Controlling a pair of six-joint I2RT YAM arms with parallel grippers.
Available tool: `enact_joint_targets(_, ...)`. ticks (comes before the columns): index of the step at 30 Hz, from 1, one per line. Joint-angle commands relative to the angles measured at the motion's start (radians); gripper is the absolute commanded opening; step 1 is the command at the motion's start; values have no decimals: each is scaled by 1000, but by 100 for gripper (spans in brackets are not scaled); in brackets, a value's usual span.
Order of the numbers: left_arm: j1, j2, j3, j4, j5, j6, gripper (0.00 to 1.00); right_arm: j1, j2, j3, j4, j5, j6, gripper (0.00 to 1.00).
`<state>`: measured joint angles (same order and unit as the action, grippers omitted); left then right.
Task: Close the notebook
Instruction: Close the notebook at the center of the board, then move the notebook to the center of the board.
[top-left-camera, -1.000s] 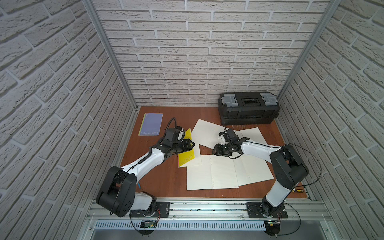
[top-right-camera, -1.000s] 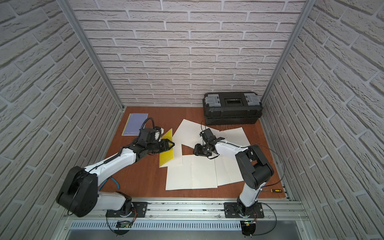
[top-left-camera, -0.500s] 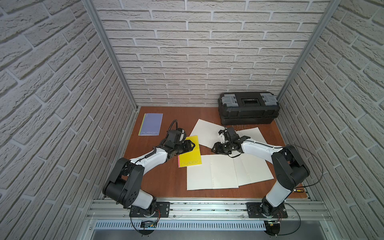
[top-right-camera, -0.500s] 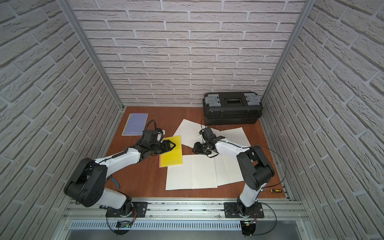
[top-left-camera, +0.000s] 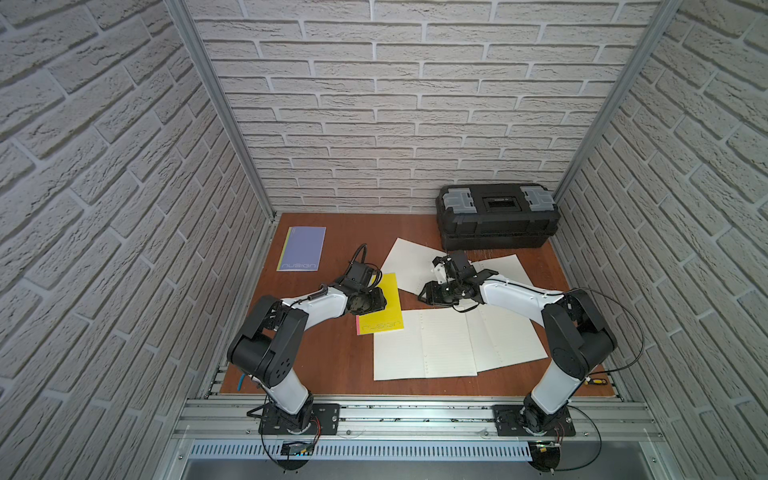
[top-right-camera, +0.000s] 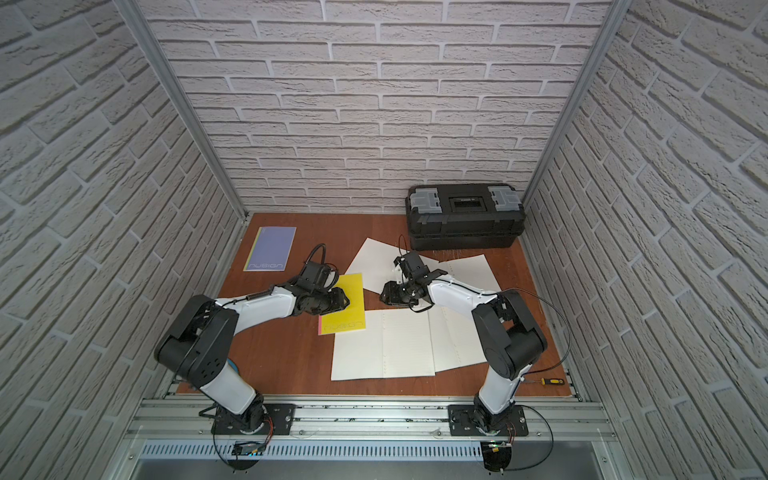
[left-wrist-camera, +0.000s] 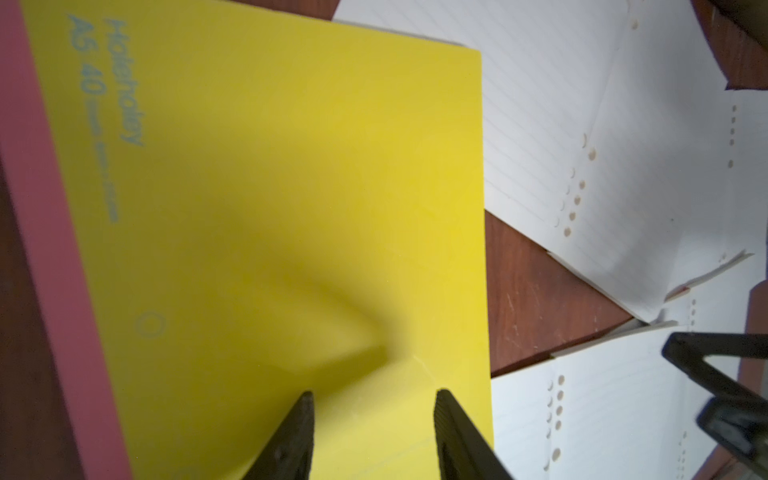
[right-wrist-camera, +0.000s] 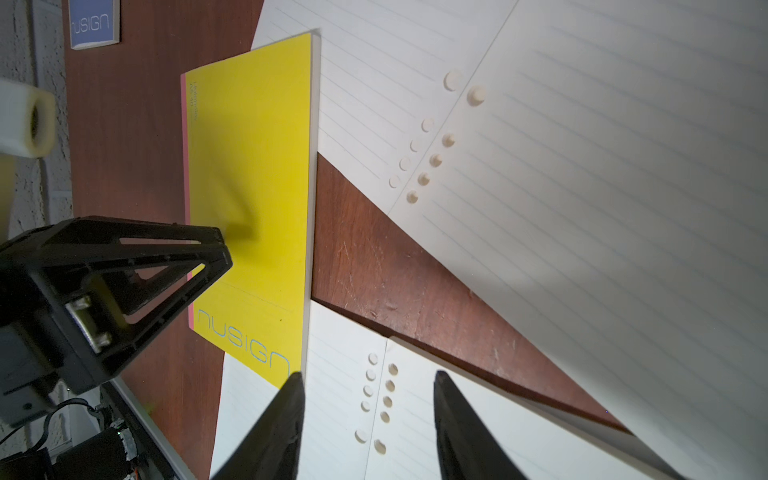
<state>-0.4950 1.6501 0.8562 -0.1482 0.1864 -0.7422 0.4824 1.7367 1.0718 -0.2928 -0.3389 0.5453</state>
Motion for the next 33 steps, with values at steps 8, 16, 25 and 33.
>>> enact_joint_targets(8,-17,12,18,-67,-84,21,46,39,54,40,59,-29,22,50)
enact_joint_targets(16,-18,-129,-34,-84,-172,12,49,77,91,67,75,-34,33,49)
enact_joint_targets(25,-16,-217,-94,-156,-243,-8,49,102,141,108,76,-35,34,46)
enact_joint_targets(33,-10,-228,-136,-153,-245,-31,47,119,186,138,73,-34,33,42)
